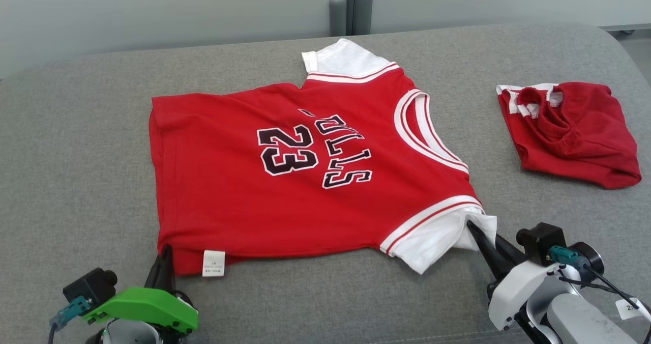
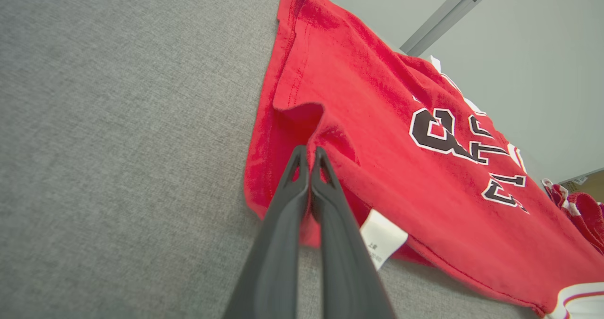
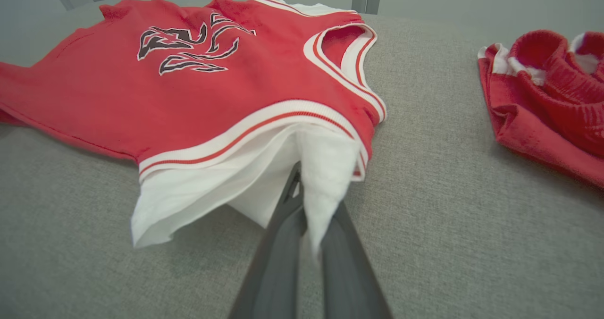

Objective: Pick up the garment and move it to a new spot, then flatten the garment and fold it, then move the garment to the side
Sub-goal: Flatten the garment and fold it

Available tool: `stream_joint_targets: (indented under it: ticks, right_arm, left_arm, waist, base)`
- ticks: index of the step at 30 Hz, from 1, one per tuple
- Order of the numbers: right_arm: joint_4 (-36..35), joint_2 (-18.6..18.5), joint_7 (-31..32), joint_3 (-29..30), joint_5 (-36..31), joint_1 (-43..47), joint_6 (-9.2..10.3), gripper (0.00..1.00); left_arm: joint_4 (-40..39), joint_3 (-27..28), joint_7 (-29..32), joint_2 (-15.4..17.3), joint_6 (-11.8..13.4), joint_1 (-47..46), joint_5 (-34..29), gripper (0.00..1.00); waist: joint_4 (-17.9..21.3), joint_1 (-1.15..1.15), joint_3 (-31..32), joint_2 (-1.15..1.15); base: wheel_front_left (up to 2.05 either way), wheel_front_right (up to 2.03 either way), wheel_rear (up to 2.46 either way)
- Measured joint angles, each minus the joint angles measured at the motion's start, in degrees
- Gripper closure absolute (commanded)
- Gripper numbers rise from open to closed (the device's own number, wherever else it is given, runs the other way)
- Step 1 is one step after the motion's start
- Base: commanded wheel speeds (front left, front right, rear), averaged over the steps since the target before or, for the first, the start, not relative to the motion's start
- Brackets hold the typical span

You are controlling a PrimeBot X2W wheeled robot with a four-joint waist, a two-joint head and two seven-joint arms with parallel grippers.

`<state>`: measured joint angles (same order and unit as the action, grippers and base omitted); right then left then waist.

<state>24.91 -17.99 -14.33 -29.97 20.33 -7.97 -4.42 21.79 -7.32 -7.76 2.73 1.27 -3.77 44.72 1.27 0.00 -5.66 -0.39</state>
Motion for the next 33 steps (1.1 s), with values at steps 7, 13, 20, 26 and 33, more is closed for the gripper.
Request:
stream_joint_targets:
  ticks: [7, 13, 20, 26, 33]
  right_arm:
    - [2.79, 0.21, 0.00, -1.03, -2.15, 0.29, 0.51, 0.00]
    - [3.38, 0.70, 0.00, -0.56, -2.67, 0.29, 0.93, 0.00]
    - [3.04, 1.51, 0.00, -0.16, -2.90, 0.29, 0.91, 0.00]
    - [2.10, 1.29, 0.00, -0.26, -4.39, 0.29, 0.82, 0.09]
    - [-0.38, 0.16, -0.01, -0.30, -6.59, 0.84, 0.85, 0.58]
  left_arm:
    - [0.37, -1.18, 0.66, 0.00, 0.00, 1.01, 0.00, 1.00]
    - [0.49, -1.94, 0.75, -0.01, 0.01, 1.69, 0.00, 1.00]
    - [0.23, -1.91, 0.74, -0.01, 0.56, 1.69, 0.07, 1.00]
    - [0.02, -2.00, 0.74, -0.01, 0.59, 1.69, 0.07, 1.00]
    - [-0.05, -2.01, 0.73, -0.01, 0.76, 1.71, 0.08, 1.00]
  waist:
    - [0.09, 0.00, -0.02, 0.00]
    - [0.15, 0.00, -0.09, 0.00]
    - [0.39, 0.00, -0.18, 0.00]
    - [0.46, 0.00, -0.33, 0.00]
    - [0.45, 0.00, -0.10, 0.00]
  base:
    - [0.00, 0.00, 0.00]
    - [0.00, 0.00, 0.00]
    - [0.00, 0.00, 0.00]
    - [0.00, 0.00, 0.00]
    - [0.00, 0.00, 0.00]
